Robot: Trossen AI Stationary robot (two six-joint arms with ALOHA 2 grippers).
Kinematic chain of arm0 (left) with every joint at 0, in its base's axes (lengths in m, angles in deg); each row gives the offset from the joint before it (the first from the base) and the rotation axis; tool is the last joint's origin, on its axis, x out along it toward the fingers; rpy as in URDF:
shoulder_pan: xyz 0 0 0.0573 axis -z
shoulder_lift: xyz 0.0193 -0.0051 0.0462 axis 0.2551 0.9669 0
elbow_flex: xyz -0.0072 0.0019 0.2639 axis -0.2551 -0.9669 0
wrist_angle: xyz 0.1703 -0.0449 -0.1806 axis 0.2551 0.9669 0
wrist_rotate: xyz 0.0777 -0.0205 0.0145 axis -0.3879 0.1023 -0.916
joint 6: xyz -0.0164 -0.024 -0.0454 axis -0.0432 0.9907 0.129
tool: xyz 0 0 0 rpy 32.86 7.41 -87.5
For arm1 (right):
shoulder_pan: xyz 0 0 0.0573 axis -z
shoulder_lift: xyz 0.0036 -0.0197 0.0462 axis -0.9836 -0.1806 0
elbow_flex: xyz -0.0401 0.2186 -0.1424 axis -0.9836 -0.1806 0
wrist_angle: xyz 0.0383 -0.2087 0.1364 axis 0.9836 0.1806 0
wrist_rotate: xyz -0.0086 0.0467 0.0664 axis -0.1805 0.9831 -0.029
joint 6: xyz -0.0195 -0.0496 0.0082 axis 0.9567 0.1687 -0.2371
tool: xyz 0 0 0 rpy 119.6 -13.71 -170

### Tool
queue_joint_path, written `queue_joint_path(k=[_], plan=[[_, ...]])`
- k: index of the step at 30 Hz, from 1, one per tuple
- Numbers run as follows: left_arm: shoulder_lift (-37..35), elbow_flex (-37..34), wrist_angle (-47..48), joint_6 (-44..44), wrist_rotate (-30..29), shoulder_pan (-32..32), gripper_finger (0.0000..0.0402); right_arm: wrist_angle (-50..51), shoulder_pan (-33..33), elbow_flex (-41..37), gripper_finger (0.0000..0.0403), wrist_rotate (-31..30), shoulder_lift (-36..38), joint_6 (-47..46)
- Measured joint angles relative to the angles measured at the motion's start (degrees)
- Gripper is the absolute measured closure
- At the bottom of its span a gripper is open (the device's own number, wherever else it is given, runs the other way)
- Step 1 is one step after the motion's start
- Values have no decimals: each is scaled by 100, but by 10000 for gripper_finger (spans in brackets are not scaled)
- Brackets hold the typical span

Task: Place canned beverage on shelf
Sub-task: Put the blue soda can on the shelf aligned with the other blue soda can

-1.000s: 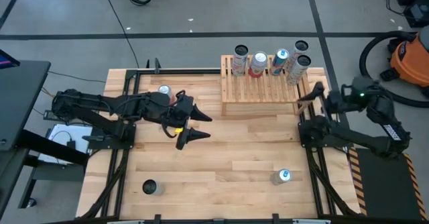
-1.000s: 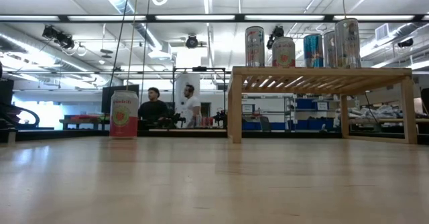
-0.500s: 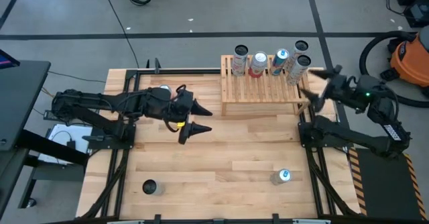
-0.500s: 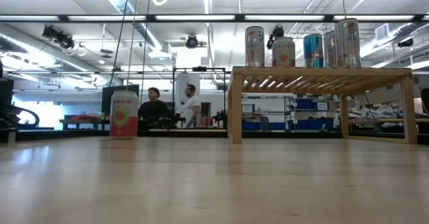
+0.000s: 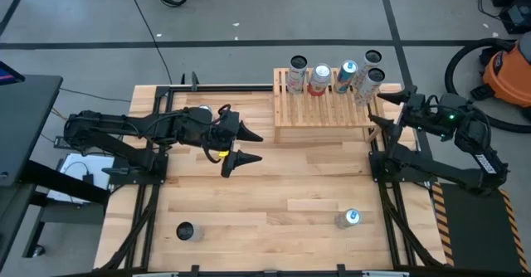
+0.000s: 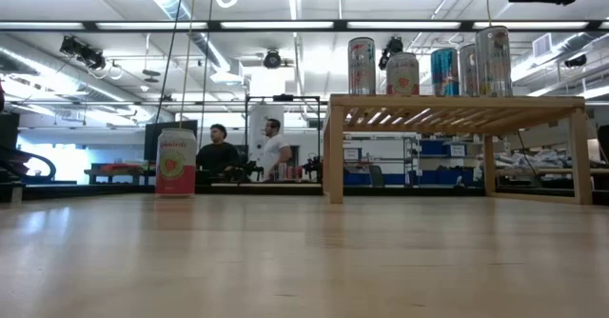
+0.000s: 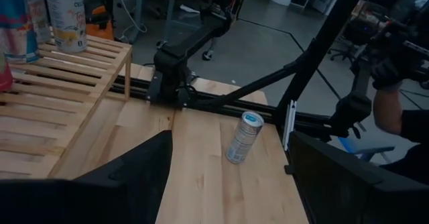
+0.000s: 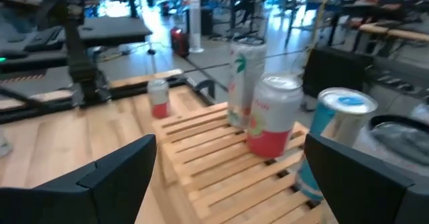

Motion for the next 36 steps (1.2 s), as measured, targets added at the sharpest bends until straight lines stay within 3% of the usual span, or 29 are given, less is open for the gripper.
queue_joint_path(k=[10, 17, 23, 32, 36], plan=[[0, 0, 1, 0, 0, 0, 102, -128, 0, 2, 13, -109, -72, 329], [0, 0, 1, 2, 0, 0, 102, 129, -41, 1, 13, 801, -529, 600], [0, 0, -17, 23, 0, 0, 102, -48, -890, -2, 13, 2311, -602, 366], [0, 0, -39, 197, 0, 0, 102, 491, -2799, 124, 13, 2459, -442, 1030], [0, 0, -46, 195, 0, 0, 102, 781, -3274, 281, 13, 2528, -439, 1167]])
